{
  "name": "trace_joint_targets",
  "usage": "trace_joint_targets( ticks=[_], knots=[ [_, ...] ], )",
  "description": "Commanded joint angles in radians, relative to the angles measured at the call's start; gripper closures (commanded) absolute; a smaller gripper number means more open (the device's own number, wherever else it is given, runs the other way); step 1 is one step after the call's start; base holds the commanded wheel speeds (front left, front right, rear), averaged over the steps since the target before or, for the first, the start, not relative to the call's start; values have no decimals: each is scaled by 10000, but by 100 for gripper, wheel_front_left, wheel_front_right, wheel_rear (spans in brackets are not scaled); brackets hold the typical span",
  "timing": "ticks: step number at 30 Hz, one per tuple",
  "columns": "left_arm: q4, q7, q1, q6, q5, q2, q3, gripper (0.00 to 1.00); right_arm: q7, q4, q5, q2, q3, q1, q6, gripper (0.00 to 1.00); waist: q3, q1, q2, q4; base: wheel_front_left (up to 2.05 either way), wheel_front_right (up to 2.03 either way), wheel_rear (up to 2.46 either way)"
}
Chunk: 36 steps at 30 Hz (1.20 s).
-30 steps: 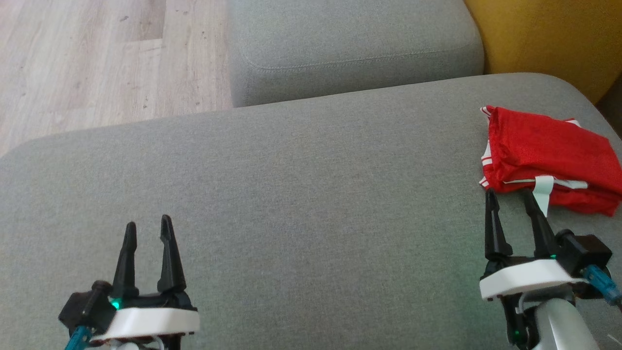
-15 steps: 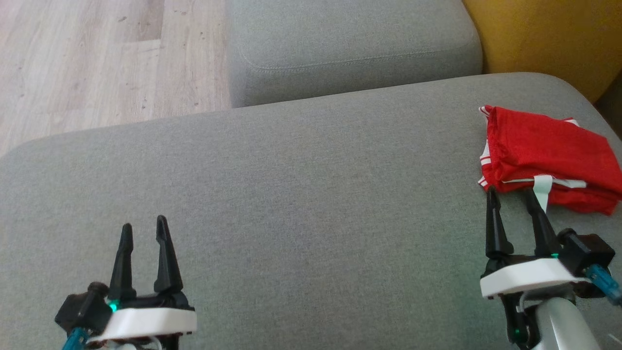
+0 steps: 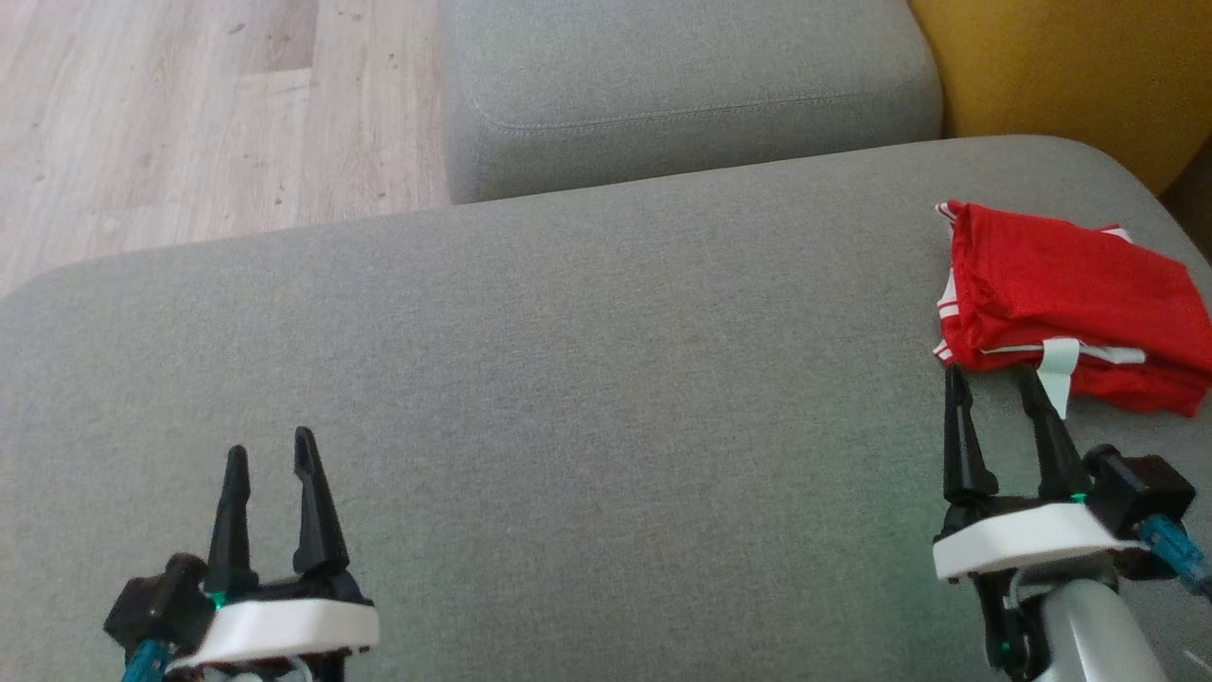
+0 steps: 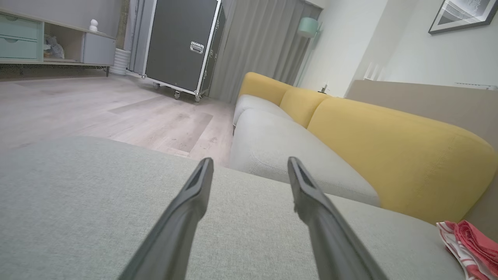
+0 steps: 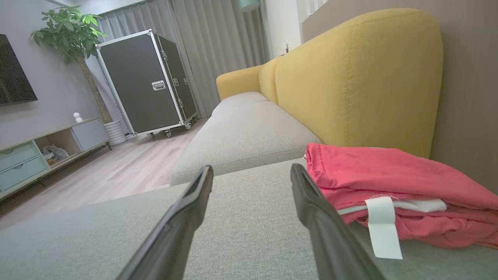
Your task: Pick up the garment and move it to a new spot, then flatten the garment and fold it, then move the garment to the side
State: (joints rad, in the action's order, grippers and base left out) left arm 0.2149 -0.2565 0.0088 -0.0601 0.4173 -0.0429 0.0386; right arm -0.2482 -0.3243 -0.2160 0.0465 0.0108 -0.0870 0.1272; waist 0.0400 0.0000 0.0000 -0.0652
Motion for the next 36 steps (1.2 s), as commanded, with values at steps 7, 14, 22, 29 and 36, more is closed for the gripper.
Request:
trace_joint_targets(
  ticks=[7,14,22,29,36],
  knots=[
    [573,76,151,-23,147,37,-18,100,84,-561,-189,-11,24,225,0,100,-33,0,0,-10,0,0,0],
    [562,284,74,-61,817,31,-105,100,288,-484,-973,-8,83,201,2,100,-56,0,0,28,0,0,0],
    [534,510,-2,-106,1583,23,-194,100,506,-381,-1867,-5,137,186,5,100,-82,0,0,71,0,0,0],
    [516,714,-75,-144,2251,17,-277,100,704,-302,-2647,-2,191,163,7,100,-104,0,0,108,0,0,0],
    [499,948,-160,-189,3011,10,-375,100,933,-214,-3534,1,257,135,9,100,-130,0,0,151,0,0,0]
  ],
)
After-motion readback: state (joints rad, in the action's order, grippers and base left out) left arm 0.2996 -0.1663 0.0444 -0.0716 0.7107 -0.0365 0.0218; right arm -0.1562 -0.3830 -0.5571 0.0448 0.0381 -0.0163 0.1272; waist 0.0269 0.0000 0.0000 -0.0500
